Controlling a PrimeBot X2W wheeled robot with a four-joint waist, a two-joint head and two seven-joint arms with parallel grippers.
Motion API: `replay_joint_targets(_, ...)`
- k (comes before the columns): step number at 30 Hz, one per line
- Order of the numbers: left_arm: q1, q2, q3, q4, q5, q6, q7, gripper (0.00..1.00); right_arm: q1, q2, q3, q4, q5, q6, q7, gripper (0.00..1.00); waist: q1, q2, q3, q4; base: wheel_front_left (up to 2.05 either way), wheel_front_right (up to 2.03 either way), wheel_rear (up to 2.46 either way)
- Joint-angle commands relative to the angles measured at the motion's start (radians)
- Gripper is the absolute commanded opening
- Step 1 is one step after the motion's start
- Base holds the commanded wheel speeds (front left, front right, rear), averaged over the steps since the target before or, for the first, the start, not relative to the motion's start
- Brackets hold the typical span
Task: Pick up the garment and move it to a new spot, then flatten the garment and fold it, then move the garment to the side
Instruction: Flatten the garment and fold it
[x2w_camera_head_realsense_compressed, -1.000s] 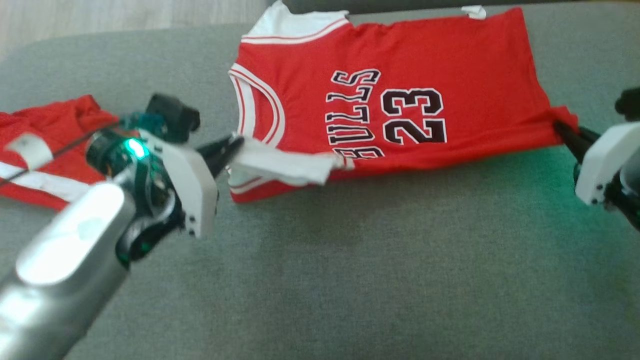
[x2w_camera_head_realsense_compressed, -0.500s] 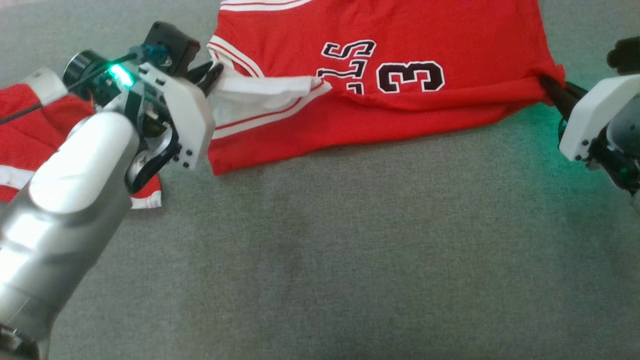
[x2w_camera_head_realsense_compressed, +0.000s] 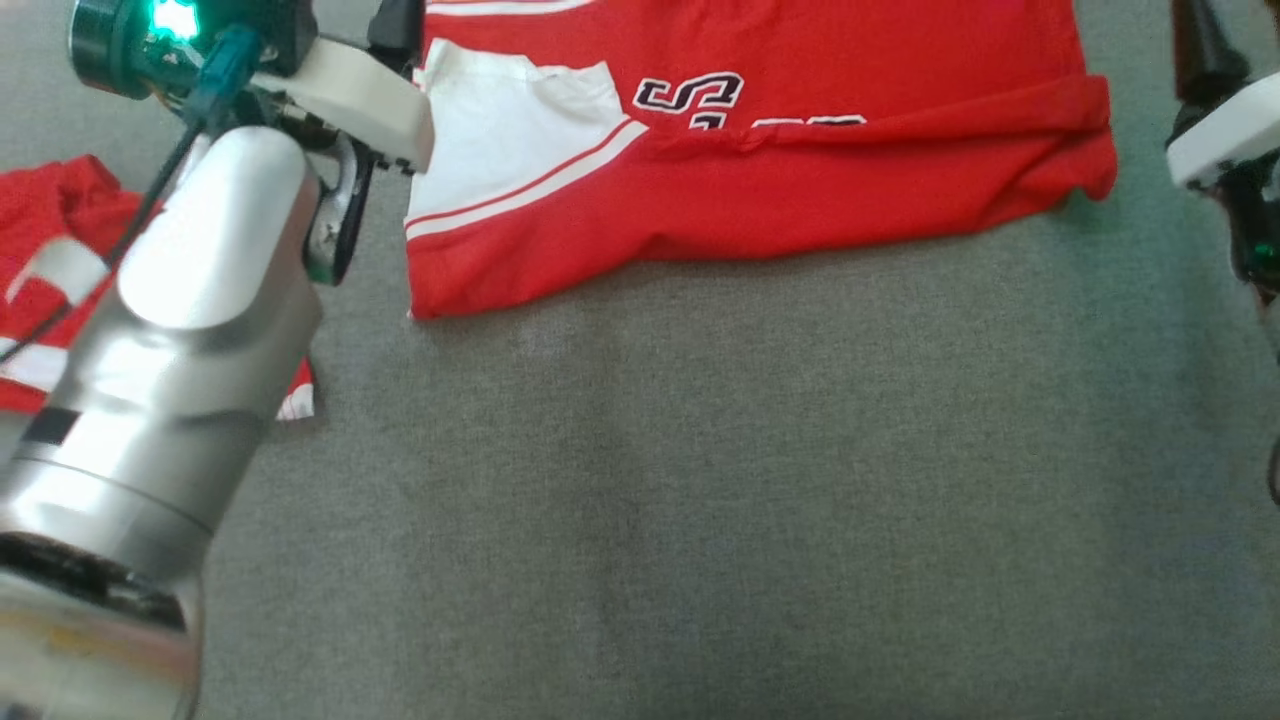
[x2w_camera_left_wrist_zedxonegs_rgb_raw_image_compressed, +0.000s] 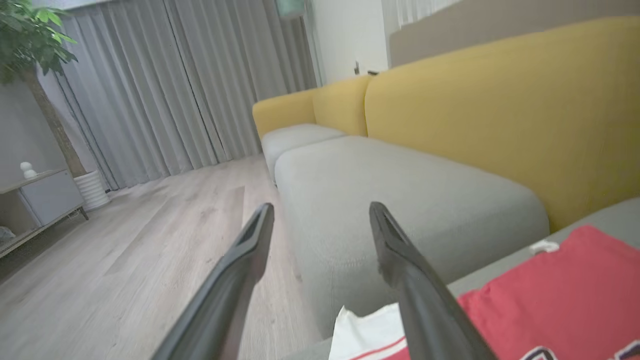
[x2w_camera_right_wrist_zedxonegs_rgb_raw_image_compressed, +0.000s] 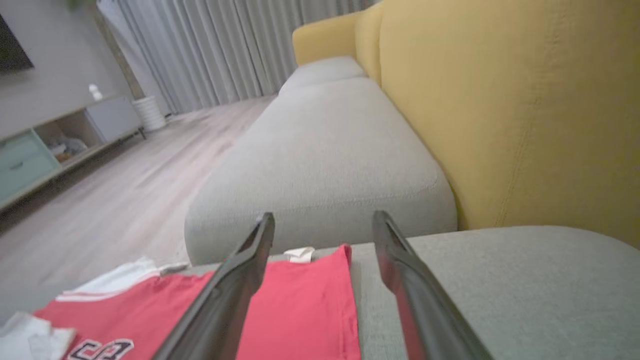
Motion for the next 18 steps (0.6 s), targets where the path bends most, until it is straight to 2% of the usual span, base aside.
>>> replay_joint_targets(1, -0.033, 0.016, 0.047, -0.021, -0.006, 0.015, -0.031, 1.0, -0.005, -0.001, -0.031, -0.013, -0.001, -0.001, -0.021, 1.0, 0.0, 0.0, -0.019, 0.002, 0.0, 0.0, 0.0)
replay_joint_targets(4, 0.01, -0.007, 0.083, -0.059, -0.001, 0.041, -0.061, 1.0, 0.013, 0.014, -0.158, -0.083, -0.056, -0.001, -0.029, 1.0, 0.0, 0.0, -0.046, 0.003, 0.0, 0.0, 0.0)
replay_joint_targets(7, 0.092, -0.016, 0.135, -0.188, 0.046, 0.075, -0.063, 1.0, 0.108, 0.055, -0.342, -0.205, -0.166, -0.001, -0.029, 1.0, 0.0, 0.0, -0.074, 0.004, 0.0, 0.0, 0.0)
replay_joint_targets(12, 0.317, -0.041, 0.217, -0.384, 0.143, 0.128, -0.064, 1.0, 0.362, 0.189, -0.573, -0.433, -0.429, -0.001, -0.029, 1.0, 0.0, 0.0, -0.127, 0.009, 0.0, 0.0, 0.0)
replay_joint_targets(13, 0.317, -0.041, 0.217, -0.384, 0.143, 0.128, -0.064, 1.0, 0.362, 0.189, -0.573, -0.433, -0.429, -0.001, -0.029, 1.0, 0.0, 0.0, -0.127, 0.009, 0.0, 0.0, 0.0)
replay_joint_targets(15, 0.415, -0.061, 0.247, -0.437, 0.168, 0.141, -0.064, 1.0, 0.466, 0.255, -0.64, -0.513, -0.512, -0.001, -0.029, 1.0, 0.0, 0.0, -0.145, 0.012, 0.0, 0.0, 0.0)
replay_joint_targets(16, 0.504, -0.08, 0.261, -0.465, 0.192, 0.136, -0.064, 1.0, 0.561, 0.309, -0.677, -0.582, -0.591, -0.001, -0.029, 1.0, 0.0, 0.0, -0.158, 0.017, 0.0, 0.0, 0.0)
replay_joint_targets(18, 0.577, -0.103, 0.278, -0.48, 0.21, 0.134, -0.064, 1.0, 0.643, 0.357, -0.703, -0.636, -0.645, -0.001, -0.03, 1.0, 0.0, 0.0, -0.164, 0.021, 0.0, 0.0, 0.0)
